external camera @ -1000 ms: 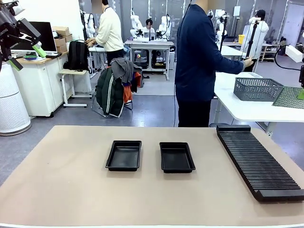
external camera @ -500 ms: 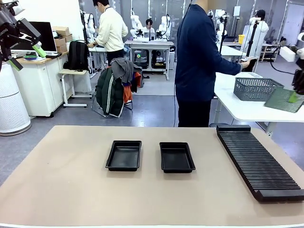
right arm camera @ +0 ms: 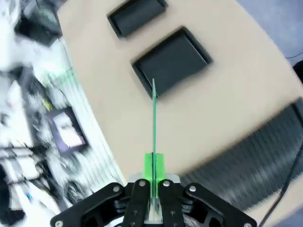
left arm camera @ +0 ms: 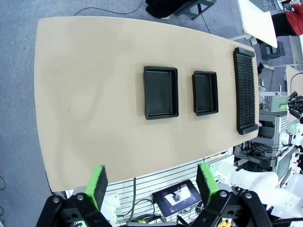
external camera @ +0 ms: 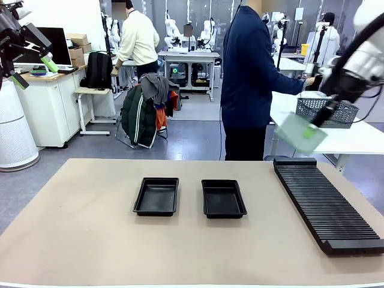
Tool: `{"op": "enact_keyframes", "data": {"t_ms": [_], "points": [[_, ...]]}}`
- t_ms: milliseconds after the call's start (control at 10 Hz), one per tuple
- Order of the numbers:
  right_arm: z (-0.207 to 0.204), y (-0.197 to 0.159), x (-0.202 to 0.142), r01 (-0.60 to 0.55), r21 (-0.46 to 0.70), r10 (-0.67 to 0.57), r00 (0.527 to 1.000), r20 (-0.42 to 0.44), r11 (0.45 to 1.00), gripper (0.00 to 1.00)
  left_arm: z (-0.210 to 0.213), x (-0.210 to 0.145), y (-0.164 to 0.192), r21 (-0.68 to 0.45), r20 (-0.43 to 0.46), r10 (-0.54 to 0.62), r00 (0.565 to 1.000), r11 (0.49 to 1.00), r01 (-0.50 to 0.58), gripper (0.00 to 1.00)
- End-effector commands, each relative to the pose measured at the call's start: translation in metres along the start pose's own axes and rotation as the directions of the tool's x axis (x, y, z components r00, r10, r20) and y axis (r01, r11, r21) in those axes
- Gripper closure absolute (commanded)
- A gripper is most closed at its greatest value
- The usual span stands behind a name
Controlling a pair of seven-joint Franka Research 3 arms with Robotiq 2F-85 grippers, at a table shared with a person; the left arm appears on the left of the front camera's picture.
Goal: Inspect and transfer BCBs to ESD trays.
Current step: Pick up the Blank PCB from the PCB Rack and place it in the left ESD tray.
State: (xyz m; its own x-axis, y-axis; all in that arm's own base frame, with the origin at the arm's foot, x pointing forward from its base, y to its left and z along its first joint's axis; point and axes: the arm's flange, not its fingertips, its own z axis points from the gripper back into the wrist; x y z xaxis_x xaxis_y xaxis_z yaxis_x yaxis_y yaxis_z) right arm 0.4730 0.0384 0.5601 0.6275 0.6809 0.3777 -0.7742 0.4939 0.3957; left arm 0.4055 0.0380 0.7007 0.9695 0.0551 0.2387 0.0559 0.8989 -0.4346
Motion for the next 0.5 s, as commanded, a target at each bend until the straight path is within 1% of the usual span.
{"op": "enact_keyframes", "data": {"t_ms": [0,100,300,400], "points": [[-0.031,0.003,0.031,0.204,0.112,-0.215,0.971,0.101,0.973,0.97,0.0,-0.001,0.0,0.0,0.0,0.003,1.0,1.0,-0.003,0.0],[-0.058,0.008,0.047,0.283,0.171,-0.303,0.947,0.104,0.944,0.97,0.0,-0.001,0.0,0.0,0.0,0.003,1.0,1.0,-0.003,0.0],[-0.103,0.022,0.071,0.388,0.215,-0.419,0.9,0.122,0.896,0.97,0.0,-0.001,0.0,0.0,0.0,0.003,1.0,1.0,-0.003,0.0],[-0.128,0.029,0.08,0.443,0.228,-0.479,0.867,0.136,0.867,0.97,0.0,-0.001,0.0,0.0,0.0,0.003,1.0,1.0,-0.003,0.0]]}}
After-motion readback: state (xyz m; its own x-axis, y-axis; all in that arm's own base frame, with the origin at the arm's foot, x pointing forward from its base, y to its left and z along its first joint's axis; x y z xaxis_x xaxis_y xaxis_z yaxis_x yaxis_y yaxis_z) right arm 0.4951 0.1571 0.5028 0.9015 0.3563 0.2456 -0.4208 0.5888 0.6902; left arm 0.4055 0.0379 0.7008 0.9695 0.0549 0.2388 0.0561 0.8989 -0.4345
